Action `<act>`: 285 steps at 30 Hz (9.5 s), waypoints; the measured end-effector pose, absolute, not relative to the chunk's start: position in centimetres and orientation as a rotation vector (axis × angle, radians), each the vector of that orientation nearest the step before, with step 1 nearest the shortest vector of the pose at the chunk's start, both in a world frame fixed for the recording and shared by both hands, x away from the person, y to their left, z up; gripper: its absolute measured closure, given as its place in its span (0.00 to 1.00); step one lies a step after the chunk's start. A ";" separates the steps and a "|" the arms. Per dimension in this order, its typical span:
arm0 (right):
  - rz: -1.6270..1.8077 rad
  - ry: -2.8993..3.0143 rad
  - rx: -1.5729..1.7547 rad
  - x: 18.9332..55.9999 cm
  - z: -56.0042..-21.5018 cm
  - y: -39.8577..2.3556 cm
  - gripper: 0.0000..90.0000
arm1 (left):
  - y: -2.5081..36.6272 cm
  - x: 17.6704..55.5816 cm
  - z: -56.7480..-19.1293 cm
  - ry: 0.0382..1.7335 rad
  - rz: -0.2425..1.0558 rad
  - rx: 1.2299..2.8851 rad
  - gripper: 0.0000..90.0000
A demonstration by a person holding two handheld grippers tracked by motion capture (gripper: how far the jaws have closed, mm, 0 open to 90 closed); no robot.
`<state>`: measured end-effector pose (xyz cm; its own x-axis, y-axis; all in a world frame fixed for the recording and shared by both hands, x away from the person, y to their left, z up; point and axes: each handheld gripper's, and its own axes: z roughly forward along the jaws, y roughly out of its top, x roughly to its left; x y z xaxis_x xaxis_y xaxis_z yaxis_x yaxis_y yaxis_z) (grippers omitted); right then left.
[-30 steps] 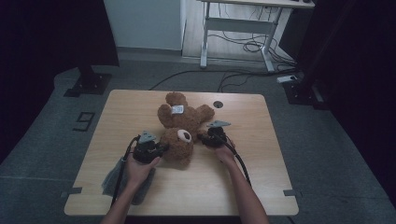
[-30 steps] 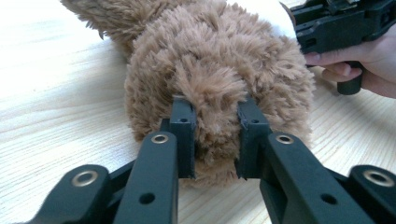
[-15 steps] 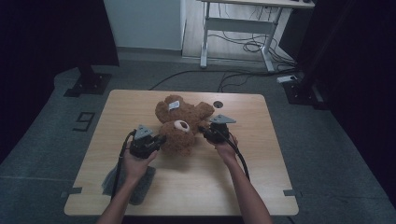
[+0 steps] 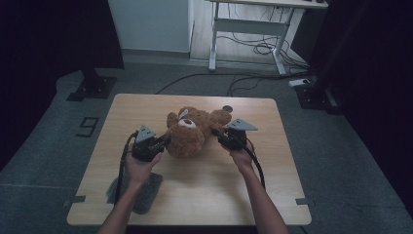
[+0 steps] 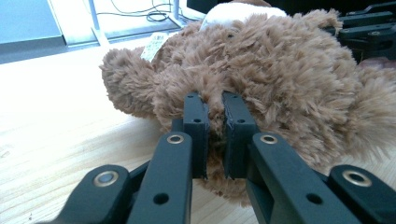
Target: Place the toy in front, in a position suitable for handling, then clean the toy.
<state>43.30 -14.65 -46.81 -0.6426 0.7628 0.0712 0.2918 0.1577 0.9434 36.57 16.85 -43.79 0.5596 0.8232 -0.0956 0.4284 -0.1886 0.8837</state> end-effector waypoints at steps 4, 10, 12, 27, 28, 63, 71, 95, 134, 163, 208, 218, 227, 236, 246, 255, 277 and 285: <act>1.494 2.019 1.000 43.4 -46.9 -14.7 0.82 | 17.0 36.7 -43.8 1.031 0.498 1.811 0.91; 1.516 1.992 0.986 43.1 -46.1 -14.7 0.83 | 17.0 36.7 -43.8 1.028 0.487 1.808 0.92; 1.528 1.975 0.972 42.9 -45.3 -14.8 0.83 | 16.8 36.7 -43.8 1.027 0.486 1.800 0.92; 1.663 1.843 0.857 39.2 -39.9 -15.6 0.84 | 15.8 37.3 -43.5 1.010 0.452 1.784 0.94; 1.661 1.842 0.849 39.1 -39.8 -15.6 0.84 | 15.7 37.3 -43.6 1.011 0.451 1.790 0.94; 1.708 2.054 0.892 37.3 -48.2 -14.4 0.78 | 18.1 42.7 -47.8 1.270 0.424 1.898 0.66; 1.717 2.044 0.928 36.6 -48.9 -13.9 0.75 | 21.3 38.5 -46.5 1.252 0.445 1.885 0.47; 1.743 2.061 1.002 35.4 -50.6 -15.3 0.66 | 23.5 29.9 -50.7 1.200 0.432 1.989 0.27; 1.713 2.079 0.991 35.0 -50.9 -15.6 0.64 | 21.3 28.4 -53.2 1.251 0.491 2.067 0.22; 1.713 2.088 0.999 35.0 -50.8 -15.7 0.65 | 22.3 28.4 -53.5 1.269 0.514 2.051 0.78; 1.769 2.131 1.017 35.2 -51.3 -15.6 0.74 | 9.1 34.7 -48.0 0.958 0.425 1.894 0.82; 1.757 2.133 1.007 35.0 -51.4 -15.5 0.74 | 12.0 33.4 -47.4 0.953 0.523 1.878 0.83; 1.755 2.126 1.015 34.9 -51.5 -15.6 0.74 | 17.9 32.5 -48.1 1.093 0.626 1.784 0.83; 1.770 2.116 1.036 34.8 -51.6 -15.6 0.74 | 17.3 32.2 -48.0 1.035 0.529 1.735 0.83; 1.771 2.118 1.035 34.7 -51.7 -15.5 0.74 | 9.5 33.0 -45.1 0.852 0.547 1.854 0.83; 1.749 2.141 1.019 34.6 -52.0 -15.0 0.75 | 10.5 35.0 -48.5 0.935 0.486 1.920 0.84; 1.743 2.145 1.009 34.3 -52.1 -14.5 0.75 | 19.7 32.4 -48.4 1.102 0.551 1.779 0.84; 1.752 2.140 1.020 34.4 -52.1 -14.6 0.74 | 12.7 32.0 -44.7 0.903 0.546 1.797 0.83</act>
<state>34.36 -14.55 -52.09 -0.7441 0.6123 0.2672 0.3828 0.0629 0.9217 32.00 12.75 -44.70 0.6177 0.7854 -0.0403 0.3289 -0.2114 0.9204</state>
